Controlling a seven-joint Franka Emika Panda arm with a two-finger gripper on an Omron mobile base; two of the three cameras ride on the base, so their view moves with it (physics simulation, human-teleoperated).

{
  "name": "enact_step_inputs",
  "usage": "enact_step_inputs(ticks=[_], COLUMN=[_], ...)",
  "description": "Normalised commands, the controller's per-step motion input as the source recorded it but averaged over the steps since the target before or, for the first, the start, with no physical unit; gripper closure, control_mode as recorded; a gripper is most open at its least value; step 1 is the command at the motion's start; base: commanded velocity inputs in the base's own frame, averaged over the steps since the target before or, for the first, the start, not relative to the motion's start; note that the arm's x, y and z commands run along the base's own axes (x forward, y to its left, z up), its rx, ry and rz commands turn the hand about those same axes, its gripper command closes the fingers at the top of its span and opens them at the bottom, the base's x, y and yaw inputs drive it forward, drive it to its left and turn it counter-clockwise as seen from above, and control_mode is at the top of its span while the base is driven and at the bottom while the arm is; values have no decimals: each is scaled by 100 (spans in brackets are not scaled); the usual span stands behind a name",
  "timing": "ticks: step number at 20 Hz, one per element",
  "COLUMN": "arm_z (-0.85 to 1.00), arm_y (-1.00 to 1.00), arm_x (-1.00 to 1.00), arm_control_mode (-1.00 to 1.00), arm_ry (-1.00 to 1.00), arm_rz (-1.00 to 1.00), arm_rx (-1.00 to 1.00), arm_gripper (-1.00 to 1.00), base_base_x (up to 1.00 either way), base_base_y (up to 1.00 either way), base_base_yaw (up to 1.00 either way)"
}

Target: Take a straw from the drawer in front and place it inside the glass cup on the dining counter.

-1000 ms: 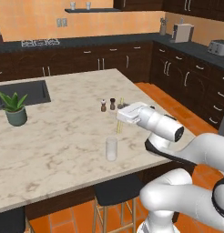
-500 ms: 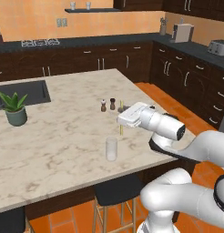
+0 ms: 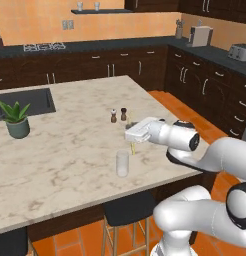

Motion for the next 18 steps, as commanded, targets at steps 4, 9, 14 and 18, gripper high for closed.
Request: enact_step_inputs(ticks=[4, 9, 14, 18], arm_z=[-21, -22, -16, -20], arm_y=[3, 0, 0, 1], arm_x=[32, 29, 43, 48], arm_control_mode=[-100, -100, -100, -100], arm_ry=[0, -1, -5, -7], arm_rz=[19, 19, 22, 25], arm_rx=[0, 0, 4, 6], arm_gripper=[100, 100, 100, 100], base_base_x=[0, 0, 0, 0], base_base_y=[0, 0, 0, 0], base_base_yaw=[0, 0, 0, 0])
